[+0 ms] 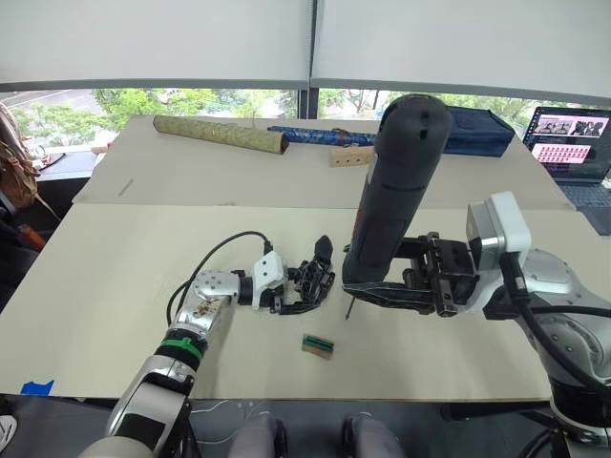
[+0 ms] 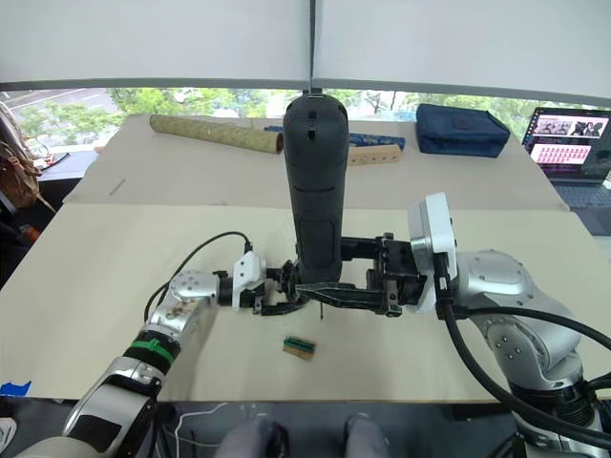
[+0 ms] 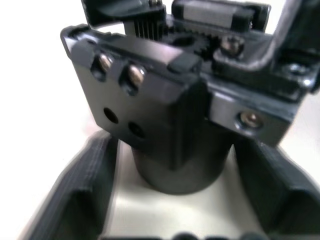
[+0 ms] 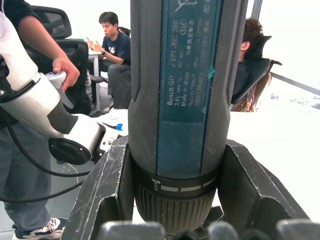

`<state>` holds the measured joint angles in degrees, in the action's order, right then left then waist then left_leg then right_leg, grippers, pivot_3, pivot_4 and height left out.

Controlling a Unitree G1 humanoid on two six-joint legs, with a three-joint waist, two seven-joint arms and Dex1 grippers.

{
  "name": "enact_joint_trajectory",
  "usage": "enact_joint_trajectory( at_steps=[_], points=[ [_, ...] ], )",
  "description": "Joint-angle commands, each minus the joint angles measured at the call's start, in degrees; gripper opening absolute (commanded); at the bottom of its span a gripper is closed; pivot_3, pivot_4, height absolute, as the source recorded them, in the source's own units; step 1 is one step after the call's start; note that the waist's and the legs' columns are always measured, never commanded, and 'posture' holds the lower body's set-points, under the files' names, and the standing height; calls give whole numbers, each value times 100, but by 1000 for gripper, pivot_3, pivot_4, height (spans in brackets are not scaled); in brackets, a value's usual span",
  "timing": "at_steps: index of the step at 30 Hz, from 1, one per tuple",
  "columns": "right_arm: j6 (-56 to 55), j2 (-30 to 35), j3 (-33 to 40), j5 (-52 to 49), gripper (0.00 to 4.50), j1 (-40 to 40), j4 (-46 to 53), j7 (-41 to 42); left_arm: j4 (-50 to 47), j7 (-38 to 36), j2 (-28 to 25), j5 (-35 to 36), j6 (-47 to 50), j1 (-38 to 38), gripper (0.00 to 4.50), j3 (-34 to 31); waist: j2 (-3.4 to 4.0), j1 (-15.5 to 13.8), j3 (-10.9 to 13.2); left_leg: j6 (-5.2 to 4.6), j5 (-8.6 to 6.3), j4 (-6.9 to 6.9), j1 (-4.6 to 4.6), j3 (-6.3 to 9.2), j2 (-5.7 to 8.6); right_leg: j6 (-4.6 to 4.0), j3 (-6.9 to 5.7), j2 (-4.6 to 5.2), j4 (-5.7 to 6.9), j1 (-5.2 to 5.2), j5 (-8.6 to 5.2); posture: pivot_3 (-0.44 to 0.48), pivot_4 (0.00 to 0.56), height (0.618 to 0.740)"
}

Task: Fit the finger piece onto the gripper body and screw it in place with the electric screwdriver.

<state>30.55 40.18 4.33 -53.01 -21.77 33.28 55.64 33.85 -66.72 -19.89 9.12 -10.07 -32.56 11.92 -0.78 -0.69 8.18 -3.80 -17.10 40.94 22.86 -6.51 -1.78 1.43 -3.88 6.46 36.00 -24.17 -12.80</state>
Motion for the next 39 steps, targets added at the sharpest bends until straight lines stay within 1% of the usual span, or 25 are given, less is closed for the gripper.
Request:
enact_joint_trajectory(
  at_steps=[1,4,7,10,14,18,24,30,31,32,33,34,36,39],
  points=[
    [-17,40,240,-206,1904,-155,235,-86,-157,259,-85,53,250,254,4466,-234,0,7,0,0,0,0,0,0,-1,0,0,0,0,0,0,0,150,740],
    [-10,58,239,-225,1904,-163,235,-106,-577,228,-180,142,530,496,4466,-299,0,38,0,2,1,-1,0,-1,-4,0,0,-2,0,-3,0,0,150,740],
    [-15,67,231,-214,1904,-210,194,-107,-1247,296,-223,271,856,861,4466,-313,0,68,0,6,3,-4,0,-1,-6,0,1,-4,0,-4,0,0,150,740],
    [-33,54,206,-187,1904,-273,143,-105,-1802,516,-155,304,1163,1113,4466,-274,1,50,0,9,5,-5,1,-1,-6,1,2,-2,-4,-4,-1,0,150,740],
    [-38,20,159,-150,1904,-354,92,-102,-2212,803,-26,222,1390,1304,4466,-173,1,5,0,5,2,-2,3,-2,-3,1,2,0,-9,-1,-1,0,150,740],
    [-46,-5,128,-120,1904,-402,57,-85,-2282,1058,68,34,1387,1412,4466,-41,0,-23,0,3,1,-1,4,-2,1,1,2,3,-10,0,-1,0,150,740],
    [-9,-3,121,-181,1904,-468,78,-102,-2182,1331,200,-179,1310,1362,4466,84,1,-55,0,0,0,0,2,-2,3,1,2,6,-6,3,0,0,150,740],
    [177,-99,124,-496,1904,-754,74,-279,-2127,1530,292,-299,1495,1348,4466,148,1,-81,0,-1,0,2,1,0,5,1,1,8,-4,4,0,0,150,740],
    [223,-120,122,-560,1904,-837,64,-321,-2109,1540,292,-311,1502,1353,3962,139,1,-83,-1,-1,0,2,1,0,5,1,1,8,-4,4,1,0,150,740],
    [264,-138,124,-600,1904,-895,59,-348,-2099,1546,291,-317,1504,1357,3603,132,1,-88,-1,-2,0,2,1,0,5,0,1,9,-3,3,1,0,150,740],
    [300,-162,104,-636,1904,-994,38,-372,-2090,1545,276,-321,1511,1370,3283,126,1,-91,-1,-2,0,2,1,1,5,0,0,9,-3,5,1,0,150,740],
    [315,-192,66,-651,1904,-1103,10,-378,-2084,1525,260,-316,1513,1384,3107,127,2,-90,-1,-2,0,2,0,1,5,0,-1,9,-3,6,1,0,150,740],
    [365,-310,-4,-708,1904,-1358,-92,-463,-2065,1504,230,-337,1500,1394,2377,145,2,-82,-1,-3,0,2,-1,0,5,-1,1,10,-2,5,2,0,150,740],
    [386,-466,-96,-622,1904,-1640,-239,-472,-2052,1472,233,-323,1479,1381,2371,157,2,-82,-1,-2,1,2,-1,1,4,-2,0,9,1,3,3,0,150,740]
  ],
)
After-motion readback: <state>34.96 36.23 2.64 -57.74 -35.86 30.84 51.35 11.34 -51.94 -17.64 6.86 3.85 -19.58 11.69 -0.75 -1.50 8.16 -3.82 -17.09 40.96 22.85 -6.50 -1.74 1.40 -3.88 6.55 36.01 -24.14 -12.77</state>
